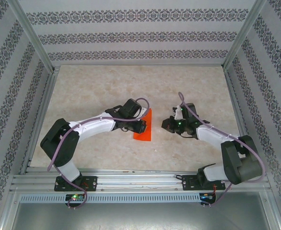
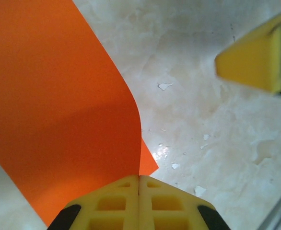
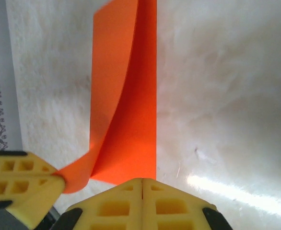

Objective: Fold a paper plane with a square sheet of paper (fold left side to right side)
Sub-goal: Fold the triangle a second time at the center of the table.

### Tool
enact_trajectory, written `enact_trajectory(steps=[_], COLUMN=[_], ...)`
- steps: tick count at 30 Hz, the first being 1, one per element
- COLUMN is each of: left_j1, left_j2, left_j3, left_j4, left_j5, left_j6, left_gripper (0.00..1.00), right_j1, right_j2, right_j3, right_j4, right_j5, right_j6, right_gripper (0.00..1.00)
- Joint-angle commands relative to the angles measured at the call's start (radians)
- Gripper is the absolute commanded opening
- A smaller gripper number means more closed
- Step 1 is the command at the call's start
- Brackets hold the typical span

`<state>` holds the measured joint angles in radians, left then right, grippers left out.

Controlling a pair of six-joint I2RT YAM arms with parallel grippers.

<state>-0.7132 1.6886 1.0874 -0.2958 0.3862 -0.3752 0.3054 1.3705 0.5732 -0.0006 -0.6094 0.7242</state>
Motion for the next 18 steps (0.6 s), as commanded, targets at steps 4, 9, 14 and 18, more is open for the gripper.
enact_trajectory(steps=[4, 9, 14, 18], left_j1=[0.046, 0.057, 0.061, 0.067], left_j2=[-0.038, -0.033, -0.028, -0.024], left_j3=[-0.035, -0.056, -0.075, -0.084], left_j4=[0.081, 0.078, 0.083, 0.089], left_j5=[0.117, 0.122, 0.119, 0.120], left_j6=[-0.065, -0.064, -0.058, -0.045], left_gripper=[0.00, 0.00, 0.00, 0.00], right_j1=[0.125, 0.222, 0.254, 0.264], right_j2=[0.061, 0.164, 0.224, 0.255], right_j3=[-0.003, 0.048, 0.069, 0.087], right_j4=[0.086, 0.105, 0.103, 0.065], right_j5=[0.012, 0.025, 0.031, 0.035], right_j6=[0.037, 0.055, 0.058, 0.037], right_gripper=[0.00, 0.00, 0.00, 0.00])
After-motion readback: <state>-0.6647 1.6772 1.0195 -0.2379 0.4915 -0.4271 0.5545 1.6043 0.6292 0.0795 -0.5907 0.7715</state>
